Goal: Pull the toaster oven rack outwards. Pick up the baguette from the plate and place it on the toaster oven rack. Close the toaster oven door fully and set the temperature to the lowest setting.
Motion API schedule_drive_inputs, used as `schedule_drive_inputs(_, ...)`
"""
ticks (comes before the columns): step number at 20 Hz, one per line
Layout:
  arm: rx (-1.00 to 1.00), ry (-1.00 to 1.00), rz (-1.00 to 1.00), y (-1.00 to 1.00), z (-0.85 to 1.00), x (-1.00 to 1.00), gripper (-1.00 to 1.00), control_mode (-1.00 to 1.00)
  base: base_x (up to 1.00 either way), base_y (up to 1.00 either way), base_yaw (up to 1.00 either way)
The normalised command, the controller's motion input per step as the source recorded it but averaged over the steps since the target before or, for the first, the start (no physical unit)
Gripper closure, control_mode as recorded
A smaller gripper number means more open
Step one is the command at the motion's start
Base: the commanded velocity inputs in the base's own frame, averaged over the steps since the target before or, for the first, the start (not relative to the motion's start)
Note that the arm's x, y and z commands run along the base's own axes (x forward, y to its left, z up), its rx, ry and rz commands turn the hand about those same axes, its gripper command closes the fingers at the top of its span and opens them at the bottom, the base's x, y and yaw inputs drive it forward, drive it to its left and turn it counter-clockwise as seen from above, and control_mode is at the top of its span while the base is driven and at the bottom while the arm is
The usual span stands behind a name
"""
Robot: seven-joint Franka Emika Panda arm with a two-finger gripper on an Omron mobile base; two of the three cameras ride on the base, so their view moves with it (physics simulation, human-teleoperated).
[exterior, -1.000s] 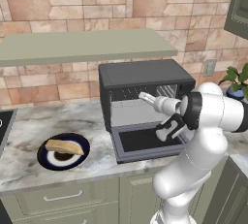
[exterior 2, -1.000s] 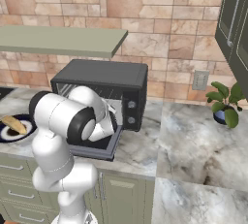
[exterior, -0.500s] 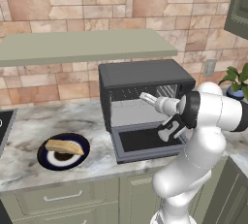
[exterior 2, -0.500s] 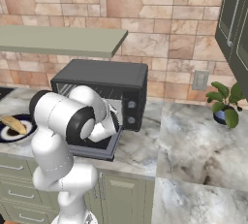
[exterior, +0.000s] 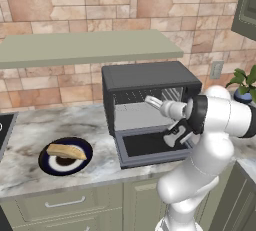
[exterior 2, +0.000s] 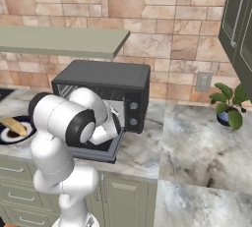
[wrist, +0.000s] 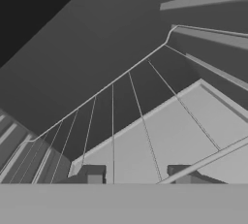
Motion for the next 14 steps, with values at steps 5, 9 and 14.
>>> schedule_drive_inputs(5,0.0,0.0,0.0,0.0,0.0,-0.22,1.0,-1.0,0.0,0.0,0.0)
schedule_drive_inputs(9,0.0,0.0,0.0,0.0,0.0,-0.22,1.0,-1.0,0.0,0.0,0.0)
schedule_drive_inputs(14,0.0,0.0,0.0,0.0,0.0,-0.28,1.0,-1.0,0.0,0.0,0.0)
